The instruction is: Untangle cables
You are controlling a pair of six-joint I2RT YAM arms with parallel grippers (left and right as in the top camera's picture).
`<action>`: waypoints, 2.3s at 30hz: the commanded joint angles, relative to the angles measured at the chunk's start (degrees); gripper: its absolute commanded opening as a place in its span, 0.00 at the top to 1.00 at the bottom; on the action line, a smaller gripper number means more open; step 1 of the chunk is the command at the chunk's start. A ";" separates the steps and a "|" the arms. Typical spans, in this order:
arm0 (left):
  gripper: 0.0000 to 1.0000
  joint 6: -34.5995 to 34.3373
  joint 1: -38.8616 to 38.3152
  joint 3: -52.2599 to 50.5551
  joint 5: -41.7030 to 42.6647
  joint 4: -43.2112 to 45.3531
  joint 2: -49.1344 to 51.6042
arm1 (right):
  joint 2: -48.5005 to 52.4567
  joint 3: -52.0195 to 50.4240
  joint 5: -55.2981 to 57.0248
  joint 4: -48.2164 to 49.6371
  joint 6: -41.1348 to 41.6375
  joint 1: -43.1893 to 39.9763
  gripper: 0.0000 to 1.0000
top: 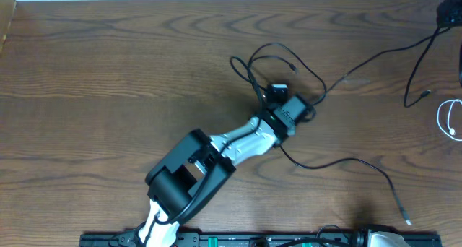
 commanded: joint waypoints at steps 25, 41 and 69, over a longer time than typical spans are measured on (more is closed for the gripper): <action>0.51 17.31 2.93 -3.45 14.56 -0.22 10.71 | -2.99 0.74 -0.39 0.02 -0.44 -0.11 0.99; 0.93 24.76 7.23 -3.37 14.23 -12.48 10.88 | -3.67 0.74 -0.28 0.02 -3.87 -0.13 0.99; 0.93 31.04 51.41 -3.32 6.45 -35.74 -78.44 | 5.09 0.74 27.12 -8.74 -8.31 -7.58 0.99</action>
